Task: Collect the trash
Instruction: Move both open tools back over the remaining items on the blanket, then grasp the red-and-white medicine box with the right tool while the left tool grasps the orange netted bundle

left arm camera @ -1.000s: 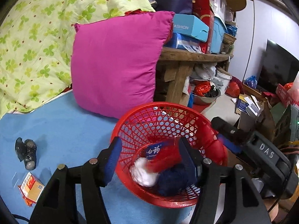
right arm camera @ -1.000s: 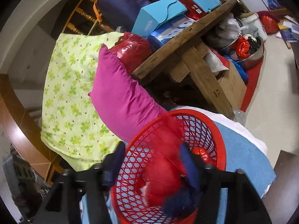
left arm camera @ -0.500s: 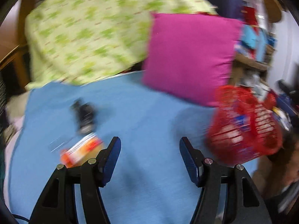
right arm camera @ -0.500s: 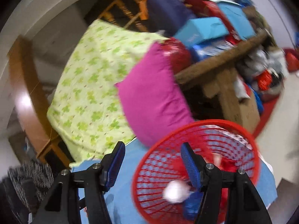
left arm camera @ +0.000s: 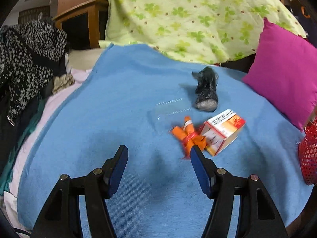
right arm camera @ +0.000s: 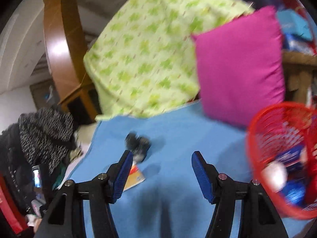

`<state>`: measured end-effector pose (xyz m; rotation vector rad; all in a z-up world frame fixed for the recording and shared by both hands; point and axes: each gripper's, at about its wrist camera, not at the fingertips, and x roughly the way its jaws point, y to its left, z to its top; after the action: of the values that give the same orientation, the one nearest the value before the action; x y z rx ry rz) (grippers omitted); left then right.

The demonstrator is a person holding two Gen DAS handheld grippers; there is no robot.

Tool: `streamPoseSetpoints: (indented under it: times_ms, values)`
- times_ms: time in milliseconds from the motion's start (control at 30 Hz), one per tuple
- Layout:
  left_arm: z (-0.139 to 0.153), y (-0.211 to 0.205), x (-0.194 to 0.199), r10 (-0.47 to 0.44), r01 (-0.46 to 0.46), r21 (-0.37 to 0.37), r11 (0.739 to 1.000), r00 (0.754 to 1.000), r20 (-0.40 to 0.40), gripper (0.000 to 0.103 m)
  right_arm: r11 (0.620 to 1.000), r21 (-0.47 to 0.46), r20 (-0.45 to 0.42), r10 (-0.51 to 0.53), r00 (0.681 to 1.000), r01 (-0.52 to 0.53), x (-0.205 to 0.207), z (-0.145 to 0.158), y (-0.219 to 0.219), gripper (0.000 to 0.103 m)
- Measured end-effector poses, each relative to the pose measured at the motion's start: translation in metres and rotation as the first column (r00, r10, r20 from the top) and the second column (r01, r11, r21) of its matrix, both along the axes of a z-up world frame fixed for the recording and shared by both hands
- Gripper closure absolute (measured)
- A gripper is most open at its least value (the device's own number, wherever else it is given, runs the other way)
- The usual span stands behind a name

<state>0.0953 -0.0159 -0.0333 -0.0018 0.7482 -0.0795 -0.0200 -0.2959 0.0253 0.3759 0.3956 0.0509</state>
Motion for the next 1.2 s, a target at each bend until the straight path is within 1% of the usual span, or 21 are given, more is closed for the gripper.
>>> streamPoseSetpoints:
  times_ms: [67, 133, 200, 267, 367, 500, 567, 633, 667, 767, 833, 900, 1000, 1100, 1200]
  values:
    - [-0.001, 0.003, 0.002, -0.014, 0.014, -0.011, 1.0, 1.0, -0.002, 0.037, 0.999, 0.02, -0.064, 0.051, 0.997, -0.05, 0.018, -0.009, 0.016, 0.037]
    - [-0.002, 0.003, 0.004, -0.025, 0.025, -0.006, 1.0, 1.0, 0.001, 0.037, 0.994, 0.055, -0.123, 0.103, 0.987, -0.097, 0.035, -0.019, 0.028, 0.037]
    - [-0.005, 0.003, 0.007, -0.034, 0.034, -0.003, 0.999, 0.999, -0.019, 0.037, 0.986, 0.097, -0.173, 0.149, 0.974, -0.134, 0.05, -0.028, 0.037, 0.037]
    - [-0.009, 0.009, 0.013, -0.026, 0.025, -0.02, 0.999, 0.998, -0.065, 0.037, 0.969, 0.175, -0.23, 0.21, 0.95, -0.172, 0.07, -0.039, 0.046, 0.037]
    - [-0.015, 0.021, 0.017, -0.001, -0.005, -0.051, 0.999, 0.994, -0.113, 0.037, 0.945, 0.264, -0.289, 0.267, 0.919, -0.192, 0.099, -0.051, 0.058, 0.037]
    - [-0.017, 0.035, 0.018, 0.035, -0.045, -0.073, 0.996, 0.991, -0.128, 0.037, 0.924, 0.339, -0.346, 0.297, 0.89, -0.176, 0.136, -0.064, 0.069, 0.037]
    - [-0.017, 0.042, 0.018, 0.05, -0.06, -0.07, 0.996, 0.99, -0.132, 0.037, 0.916, 0.37, -0.382, 0.302, 0.873, -0.155, 0.154, -0.071, 0.072, 0.037]
    - [-0.018, 0.048, 0.018, 0.063, -0.073, -0.071, 0.995, 0.989, -0.136, 0.037, 0.907, 0.4, -0.428, 0.309, 0.849, -0.129, 0.171, -0.081, 0.076, 0.037]
    - [-0.018, 0.05, 0.018, 0.068, -0.079, -0.075, 0.994, 0.988, -0.14, 0.037, 0.906, 0.408, -0.442, 0.303, 0.844, -0.111, 0.177, -0.083, 0.079, 0.037]
    - [-0.018, 0.055, 0.019, 0.077, -0.09, -0.082, 0.993, 0.987, -0.143, 0.037, 0.913, 0.401, -0.488, 0.277, 0.828, -0.069, 0.193, -0.088, 0.085, 0.037]
    - [-0.017, 0.054, 0.019, 0.076, -0.088, -0.082, 0.993, 0.987, -0.14, 0.037, 0.925, 0.378, -0.51, 0.244, 0.825, -0.039, 0.202, -0.088, 0.09, 0.035]
    - [-0.017, 0.052, 0.019, 0.069, -0.08, -0.078, 0.994, 0.988, -0.138, 0.037, 0.947, 0.322, -0.545, 0.196, 0.815, -0.012, 0.212, -0.088, 0.097, 0.035]
    - [-0.016, 0.05, 0.018, 0.058, -0.068, -0.07, 0.995, 0.989, -0.133, 0.037, 0.965, 0.263, -0.576, 0.143, 0.804, 0.017, 0.223, -0.088, 0.106, 0.034]
    - [-0.017, 0.05, 0.018, 0.055, -0.065, -0.072, 0.995, 0.989, -0.134, 0.037, 0.985, 0.173, -0.609, 0.091, 0.788, 0.02, 0.235, -0.092, 0.116, 0.034]
    - [-0.018, 0.052, 0.019, 0.053, -0.063, -0.068, 0.996, 0.989, -0.137, 0.037, 0.996, 0.086, -0.629, 0.053, 0.775, 0.002, 0.24, -0.099, 0.125, 0.034]
